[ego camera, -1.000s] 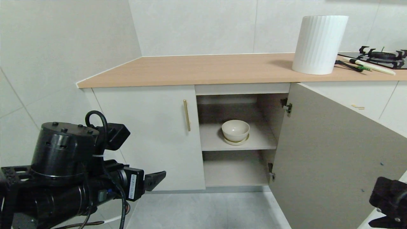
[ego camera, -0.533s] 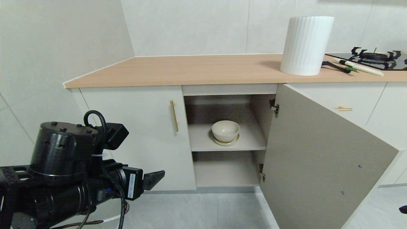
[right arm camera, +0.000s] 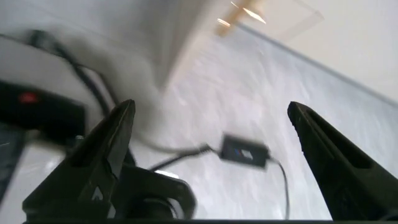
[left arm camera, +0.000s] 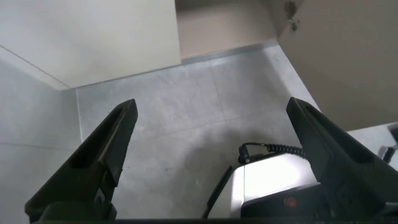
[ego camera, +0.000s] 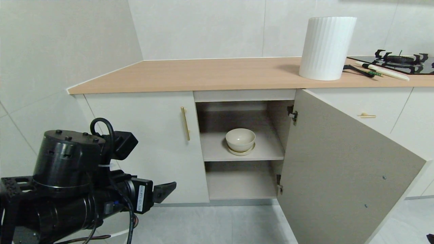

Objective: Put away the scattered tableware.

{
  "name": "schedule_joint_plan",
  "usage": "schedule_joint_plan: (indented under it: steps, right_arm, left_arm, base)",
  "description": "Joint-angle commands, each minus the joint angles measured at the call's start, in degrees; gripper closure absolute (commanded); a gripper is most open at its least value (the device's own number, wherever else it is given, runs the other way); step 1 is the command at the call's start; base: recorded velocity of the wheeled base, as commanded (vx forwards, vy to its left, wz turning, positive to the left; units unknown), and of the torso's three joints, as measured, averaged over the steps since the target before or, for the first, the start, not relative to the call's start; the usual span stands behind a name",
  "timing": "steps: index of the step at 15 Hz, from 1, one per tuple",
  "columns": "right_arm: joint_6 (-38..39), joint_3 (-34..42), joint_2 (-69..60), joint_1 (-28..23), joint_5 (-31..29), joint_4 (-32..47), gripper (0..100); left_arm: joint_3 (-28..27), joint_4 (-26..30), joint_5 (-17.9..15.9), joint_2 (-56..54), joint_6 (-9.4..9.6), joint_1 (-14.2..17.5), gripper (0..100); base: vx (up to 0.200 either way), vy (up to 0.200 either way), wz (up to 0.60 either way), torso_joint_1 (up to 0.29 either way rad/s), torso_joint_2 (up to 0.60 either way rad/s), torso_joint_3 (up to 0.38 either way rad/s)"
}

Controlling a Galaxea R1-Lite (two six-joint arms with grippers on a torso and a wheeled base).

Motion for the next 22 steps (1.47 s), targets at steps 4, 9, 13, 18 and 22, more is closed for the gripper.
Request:
schedule_joint_plan:
  steps: [4, 9, 13, 18, 22]
  right_arm:
    - [-0.4, -0.7, 6.2, -12.1, -2.9, -6.7, 0]
    - [0.1, 0.3, 15.1, -19.1, -2.3, -18.6, 0]
    - [1.9, 0.6, 17.8, -19.0, 3.8, -21.6, 0]
    - [2.2, 0.6, 17.8, -17.6, 7.1, -21.6, 0]
    - [5.0, 0.7, 17.5, -13.6, 7.2, -21.6, 0]
  left_arm:
    - [0.0, 0.0, -0.1, 0.1, -0.02, 0.0, 0]
    - [-0.1, 0.0, -0.1, 0.1, -0.11, 0.0, 0]
    - [-0.1, 0.0, -0.1, 0.1, -0.11, 0.0, 0]
    - [-0.1, 0.0, -0.1, 0.1, -0.11, 0.0, 0]
    - [-0.1, 0.0, -0.1, 0.1, -0.11, 0.0, 0]
  base:
    - [0.000, 0.000, 0.00, 0.000, 0.00, 0.000]
    - [0.000, 0.000, 0.00, 0.000, 0.00, 0.000]
    - [0.000, 0.000, 0.00, 0.000, 0.00, 0.000]
    - [0.000, 0.000, 0.00, 0.000, 0.00, 0.000]
    - [0.000, 0.000, 0.00, 0.000, 0.00, 0.000]
